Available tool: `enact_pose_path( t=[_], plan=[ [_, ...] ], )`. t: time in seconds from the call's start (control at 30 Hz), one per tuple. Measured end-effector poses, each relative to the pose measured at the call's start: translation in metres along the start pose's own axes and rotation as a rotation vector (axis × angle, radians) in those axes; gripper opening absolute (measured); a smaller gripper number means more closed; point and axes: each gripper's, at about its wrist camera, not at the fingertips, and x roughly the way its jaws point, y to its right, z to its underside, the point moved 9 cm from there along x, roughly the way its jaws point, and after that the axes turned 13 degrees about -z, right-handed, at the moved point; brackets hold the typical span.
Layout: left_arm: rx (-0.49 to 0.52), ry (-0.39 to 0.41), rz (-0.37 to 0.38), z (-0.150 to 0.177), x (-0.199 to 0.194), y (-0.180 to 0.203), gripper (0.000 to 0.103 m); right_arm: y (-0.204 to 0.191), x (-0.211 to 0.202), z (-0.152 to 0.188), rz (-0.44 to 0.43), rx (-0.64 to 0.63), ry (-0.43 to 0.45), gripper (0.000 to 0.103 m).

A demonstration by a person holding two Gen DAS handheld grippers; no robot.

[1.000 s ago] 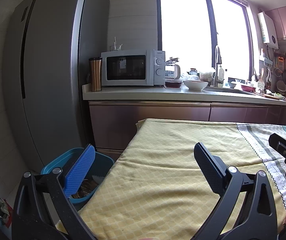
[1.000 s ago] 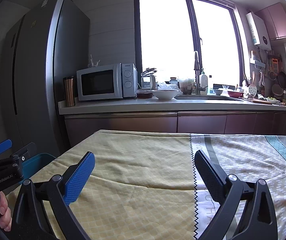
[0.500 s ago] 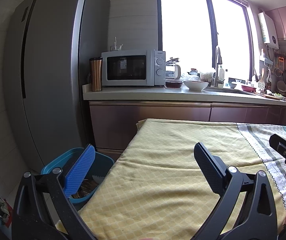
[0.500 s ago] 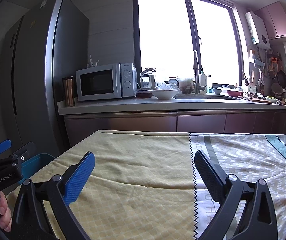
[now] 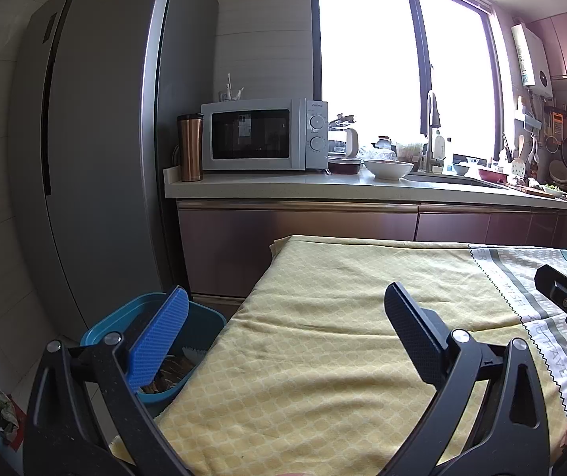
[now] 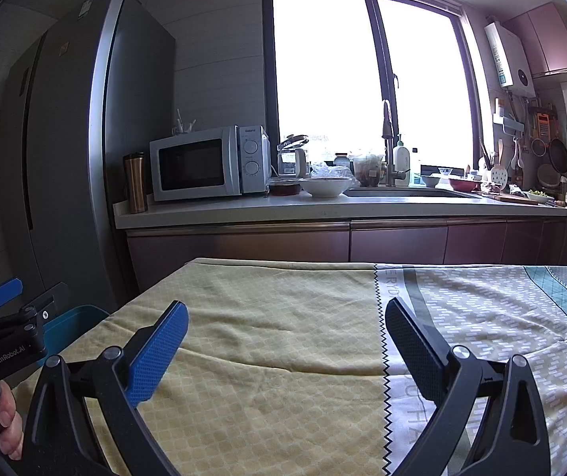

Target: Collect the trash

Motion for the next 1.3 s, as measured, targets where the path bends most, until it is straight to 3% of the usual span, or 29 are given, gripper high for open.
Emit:
enact_pose_path(
  t=[1.3],
  plan=[
    [0.0, 0.001, 0.0, -0.0008, 0.0007, 0.0001, 0.097, 0.0022, -0.0067, -0.0035, 0.011, 0.009, 0.008, 0.096]
  ],
)
